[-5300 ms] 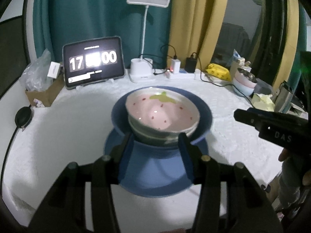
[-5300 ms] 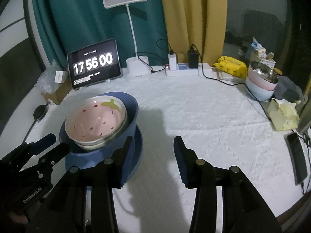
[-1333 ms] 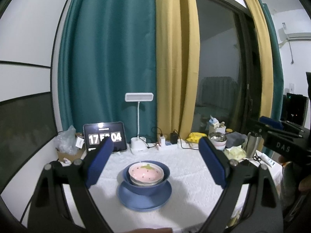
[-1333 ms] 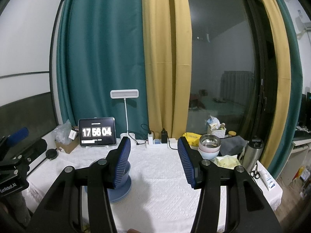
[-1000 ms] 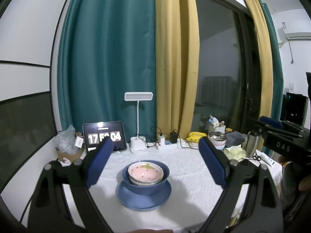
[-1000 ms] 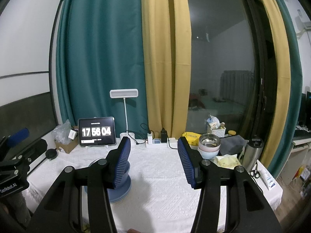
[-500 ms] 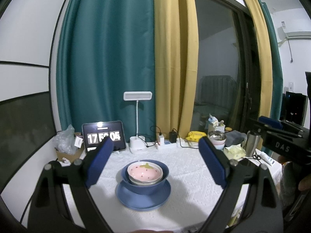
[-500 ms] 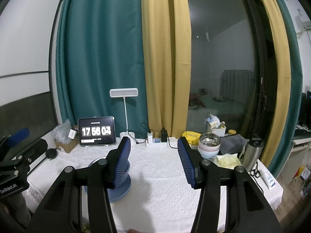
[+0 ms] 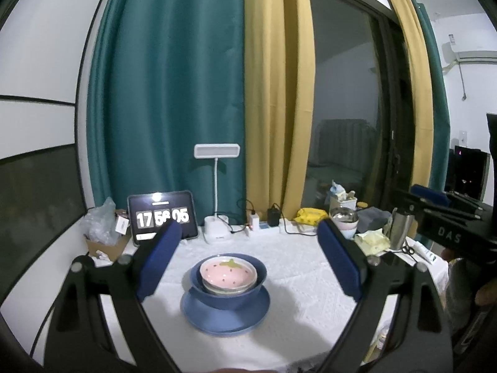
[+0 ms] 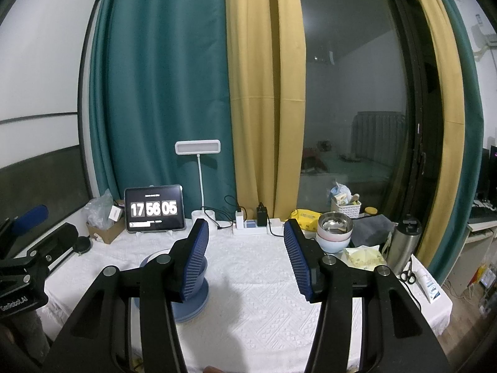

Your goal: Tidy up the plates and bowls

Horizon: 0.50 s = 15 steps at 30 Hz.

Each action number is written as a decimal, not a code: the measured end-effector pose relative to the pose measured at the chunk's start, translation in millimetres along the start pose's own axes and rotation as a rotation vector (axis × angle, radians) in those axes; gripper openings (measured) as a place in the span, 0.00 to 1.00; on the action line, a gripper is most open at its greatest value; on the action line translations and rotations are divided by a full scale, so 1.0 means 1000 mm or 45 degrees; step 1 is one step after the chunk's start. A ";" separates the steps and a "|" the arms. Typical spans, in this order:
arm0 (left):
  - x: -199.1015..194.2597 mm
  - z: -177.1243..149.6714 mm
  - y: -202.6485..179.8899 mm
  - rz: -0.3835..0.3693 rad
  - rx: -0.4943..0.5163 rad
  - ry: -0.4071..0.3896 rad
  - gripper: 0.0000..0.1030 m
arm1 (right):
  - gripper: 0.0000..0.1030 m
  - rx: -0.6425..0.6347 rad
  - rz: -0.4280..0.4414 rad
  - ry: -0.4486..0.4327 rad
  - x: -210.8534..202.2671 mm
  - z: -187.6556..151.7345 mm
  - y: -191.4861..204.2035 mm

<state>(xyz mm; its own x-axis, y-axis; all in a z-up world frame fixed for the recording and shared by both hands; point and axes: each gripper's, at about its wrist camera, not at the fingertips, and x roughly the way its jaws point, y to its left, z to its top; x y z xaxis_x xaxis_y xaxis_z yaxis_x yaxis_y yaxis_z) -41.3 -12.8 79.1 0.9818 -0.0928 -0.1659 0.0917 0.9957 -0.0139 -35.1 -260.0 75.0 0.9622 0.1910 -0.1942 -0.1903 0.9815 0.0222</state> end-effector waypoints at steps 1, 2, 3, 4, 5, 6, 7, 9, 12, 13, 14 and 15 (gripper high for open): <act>-0.001 -0.001 0.000 0.000 0.000 0.002 0.88 | 0.52 0.002 0.001 -0.001 0.000 0.000 0.000; 0.000 -0.001 -0.001 -0.001 0.000 0.003 0.88 | 0.52 0.001 0.000 0.000 0.000 0.000 0.000; 0.000 -0.001 -0.001 0.000 0.000 0.002 0.88 | 0.52 0.001 0.000 0.000 0.000 0.000 0.000; 0.000 -0.001 0.000 -0.001 -0.001 0.002 0.88 | 0.52 0.001 -0.001 0.000 0.000 0.000 0.000; -0.001 -0.002 -0.001 -0.002 -0.002 0.001 0.88 | 0.52 0.001 -0.001 0.001 0.000 0.000 0.000; 0.000 -0.001 0.000 -0.002 0.000 0.002 0.88 | 0.52 0.000 -0.001 0.002 0.000 0.000 0.000; 0.001 -0.001 0.000 -0.002 0.000 0.003 0.88 | 0.52 0.000 -0.002 0.000 0.000 0.000 0.000; 0.000 -0.001 0.000 -0.002 -0.001 0.005 0.88 | 0.52 0.001 -0.001 -0.001 0.000 0.000 0.000; 0.001 -0.001 0.001 -0.004 -0.005 0.013 0.88 | 0.52 0.002 -0.003 0.002 0.001 0.001 0.001; 0.001 -0.002 0.001 -0.003 -0.007 0.016 0.88 | 0.52 0.001 -0.002 0.001 0.001 0.001 0.000; -0.001 -0.002 0.001 -0.002 -0.008 0.019 0.88 | 0.52 0.001 -0.001 0.001 0.001 0.001 0.000; 0.001 -0.002 0.001 -0.001 -0.009 0.021 0.88 | 0.52 0.001 0.000 0.002 0.001 0.001 0.000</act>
<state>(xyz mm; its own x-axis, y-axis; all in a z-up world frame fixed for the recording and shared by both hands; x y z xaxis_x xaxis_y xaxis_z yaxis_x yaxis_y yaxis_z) -40.7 -11.4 76.7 0.9788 -0.0938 -0.1819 0.0914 0.9956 -0.0212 -34.5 -259.5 75.5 0.9620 0.1906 -0.1955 -0.1897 0.9816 0.0231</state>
